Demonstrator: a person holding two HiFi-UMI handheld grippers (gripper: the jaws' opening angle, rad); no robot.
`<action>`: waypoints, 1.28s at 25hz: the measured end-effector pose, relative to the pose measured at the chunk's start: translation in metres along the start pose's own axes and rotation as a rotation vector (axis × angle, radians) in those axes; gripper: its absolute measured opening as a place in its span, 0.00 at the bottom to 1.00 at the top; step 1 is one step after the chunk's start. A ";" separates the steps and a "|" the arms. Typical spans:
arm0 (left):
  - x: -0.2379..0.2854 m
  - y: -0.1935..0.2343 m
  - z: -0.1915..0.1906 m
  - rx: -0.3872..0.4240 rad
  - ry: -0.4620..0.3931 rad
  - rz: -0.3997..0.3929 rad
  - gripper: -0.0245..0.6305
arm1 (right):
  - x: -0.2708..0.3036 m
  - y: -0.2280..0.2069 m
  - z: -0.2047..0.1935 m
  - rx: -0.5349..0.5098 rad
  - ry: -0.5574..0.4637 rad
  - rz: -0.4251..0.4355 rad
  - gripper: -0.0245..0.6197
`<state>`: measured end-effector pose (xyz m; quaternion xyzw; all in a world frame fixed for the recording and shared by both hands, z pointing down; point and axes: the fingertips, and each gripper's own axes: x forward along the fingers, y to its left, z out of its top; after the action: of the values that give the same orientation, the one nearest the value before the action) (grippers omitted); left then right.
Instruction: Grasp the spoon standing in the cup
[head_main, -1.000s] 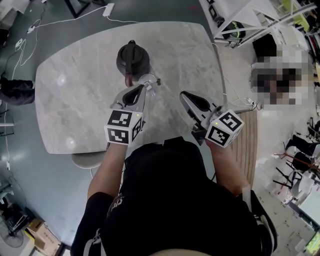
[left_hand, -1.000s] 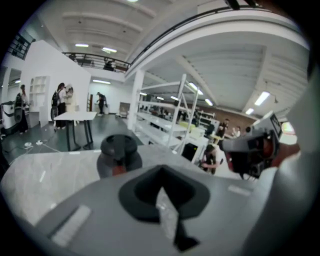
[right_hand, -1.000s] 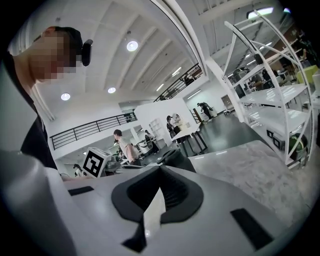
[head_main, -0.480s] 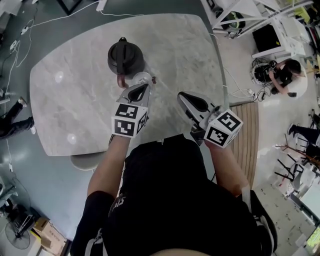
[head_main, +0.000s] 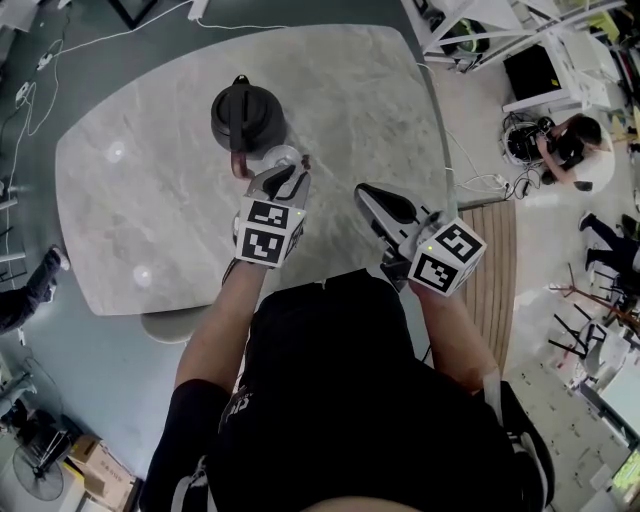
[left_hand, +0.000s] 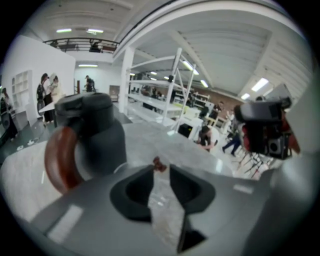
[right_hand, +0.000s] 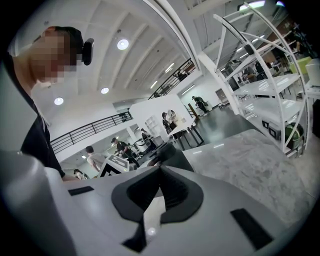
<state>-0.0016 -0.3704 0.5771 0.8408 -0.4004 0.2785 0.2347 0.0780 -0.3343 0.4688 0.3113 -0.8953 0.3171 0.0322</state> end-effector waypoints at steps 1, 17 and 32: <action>0.005 -0.001 -0.002 0.007 0.010 -0.002 0.21 | 0.000 0.000 0.000 0.002 0.000 0.000 0.03; 0.044 0.007 -0.009 0.172 0.084 0.130 0.20 | -0.022 -0.017 0.007 0.021 -0.048 -0.066 0.03; -0.041 -0.015 0.040 0.154 -0.112 0.089 0.15 | -0.012 0.030 0.037 -0.070 -0.093 -0.015 0.03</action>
<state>0.0001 -0.3639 0.5179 0.8521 -0.4273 0.2712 0.1338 0.0755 -0.3313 0.4203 0.3312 -0.9039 0.2707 0.0037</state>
